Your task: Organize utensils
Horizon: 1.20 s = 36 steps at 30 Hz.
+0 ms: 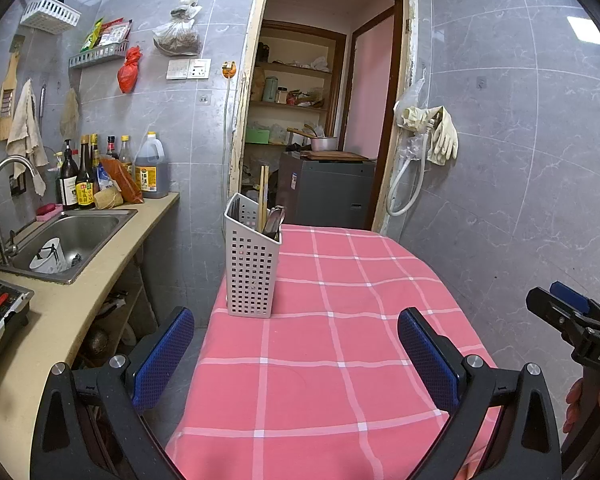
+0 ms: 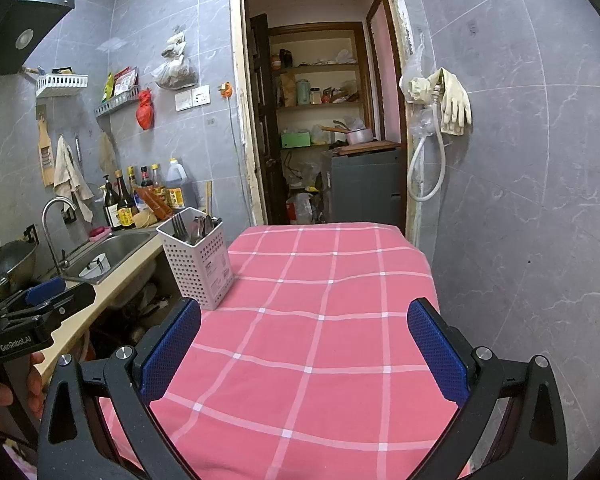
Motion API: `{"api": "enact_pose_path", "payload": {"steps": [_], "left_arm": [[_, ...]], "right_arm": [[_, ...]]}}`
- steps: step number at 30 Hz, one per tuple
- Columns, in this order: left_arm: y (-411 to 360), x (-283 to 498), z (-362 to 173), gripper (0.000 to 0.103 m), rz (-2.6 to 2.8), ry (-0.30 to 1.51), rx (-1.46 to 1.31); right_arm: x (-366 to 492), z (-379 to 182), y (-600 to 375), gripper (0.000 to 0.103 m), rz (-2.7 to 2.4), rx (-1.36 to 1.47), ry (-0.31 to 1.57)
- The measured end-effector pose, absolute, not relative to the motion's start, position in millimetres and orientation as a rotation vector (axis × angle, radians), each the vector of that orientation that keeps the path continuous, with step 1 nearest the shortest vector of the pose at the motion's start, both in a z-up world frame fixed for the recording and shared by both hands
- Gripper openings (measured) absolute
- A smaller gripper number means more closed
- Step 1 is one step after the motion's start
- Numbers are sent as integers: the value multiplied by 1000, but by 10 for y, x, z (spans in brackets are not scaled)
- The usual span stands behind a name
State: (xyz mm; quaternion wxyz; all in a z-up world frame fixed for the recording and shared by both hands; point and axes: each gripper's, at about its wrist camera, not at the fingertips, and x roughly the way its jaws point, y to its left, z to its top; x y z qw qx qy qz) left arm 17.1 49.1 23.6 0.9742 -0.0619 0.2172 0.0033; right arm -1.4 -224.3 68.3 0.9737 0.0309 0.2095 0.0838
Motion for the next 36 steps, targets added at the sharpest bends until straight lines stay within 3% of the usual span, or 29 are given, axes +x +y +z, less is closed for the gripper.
{"api": "enact_pose_path", "payload": {"steps": [36], "left_arm": [[449,159,165,102,44,475,-80]], "right_arm": [[-101,678,-2197,101,175,63,443]]}}
